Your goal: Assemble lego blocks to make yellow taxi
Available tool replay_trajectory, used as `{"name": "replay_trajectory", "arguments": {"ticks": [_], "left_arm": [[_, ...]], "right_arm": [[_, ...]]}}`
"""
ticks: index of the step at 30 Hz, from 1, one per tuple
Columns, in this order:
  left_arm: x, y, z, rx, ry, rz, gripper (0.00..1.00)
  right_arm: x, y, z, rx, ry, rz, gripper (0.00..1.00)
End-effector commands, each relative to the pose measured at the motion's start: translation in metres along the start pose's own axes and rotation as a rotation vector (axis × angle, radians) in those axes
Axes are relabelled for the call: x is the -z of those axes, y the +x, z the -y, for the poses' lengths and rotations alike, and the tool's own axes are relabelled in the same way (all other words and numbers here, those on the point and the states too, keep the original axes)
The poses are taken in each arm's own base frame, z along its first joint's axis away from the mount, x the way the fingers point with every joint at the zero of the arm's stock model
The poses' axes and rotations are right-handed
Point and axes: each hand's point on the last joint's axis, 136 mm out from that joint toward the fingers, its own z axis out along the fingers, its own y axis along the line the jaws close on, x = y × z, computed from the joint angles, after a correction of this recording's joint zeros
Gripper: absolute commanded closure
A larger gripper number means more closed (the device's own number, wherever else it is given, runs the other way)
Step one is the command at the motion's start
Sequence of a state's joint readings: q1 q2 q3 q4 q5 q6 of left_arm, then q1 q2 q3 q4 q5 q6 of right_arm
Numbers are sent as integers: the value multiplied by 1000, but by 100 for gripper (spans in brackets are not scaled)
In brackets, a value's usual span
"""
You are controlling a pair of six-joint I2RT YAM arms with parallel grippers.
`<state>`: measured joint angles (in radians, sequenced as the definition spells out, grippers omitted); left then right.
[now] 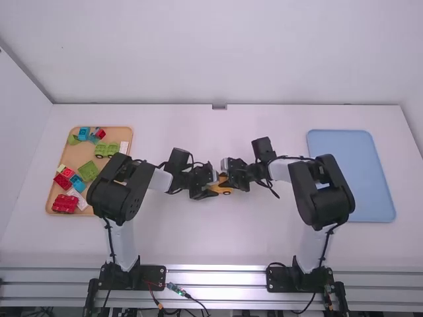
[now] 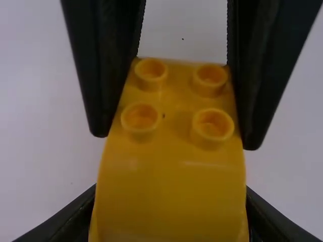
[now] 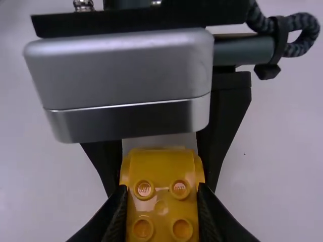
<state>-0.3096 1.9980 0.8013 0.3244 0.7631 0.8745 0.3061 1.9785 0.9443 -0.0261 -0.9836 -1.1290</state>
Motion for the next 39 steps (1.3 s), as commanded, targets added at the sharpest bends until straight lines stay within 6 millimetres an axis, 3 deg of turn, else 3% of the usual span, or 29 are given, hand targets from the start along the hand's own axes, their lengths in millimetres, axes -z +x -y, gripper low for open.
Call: {"name": "replay_trajectory", "arguments": {"ticks": [1,9,13,20,29,39], "left_arm": [[-1,18,1,17,-18,-71,65],[-1,17,-1,10,-23,-67,66],[-1,17,0,11,-23,-67,72],[-1,18,0,14,-20,-69,75],[-1,18,0,17,-20,-69,76],[-1,21,4,16,-5,-81,84]], "right_arm": [[-6,16,-8,-38,-25,-25,100],[-6,18,-16,-6,-50,-33,100],[-6,17,-18,-1,-61,-20,100],[-7,19,-18,3,-61,-24,100],[-26,29,-19,-24,-41,-161,100],[-16,35,-14,-82,-21,-158,100]]}}
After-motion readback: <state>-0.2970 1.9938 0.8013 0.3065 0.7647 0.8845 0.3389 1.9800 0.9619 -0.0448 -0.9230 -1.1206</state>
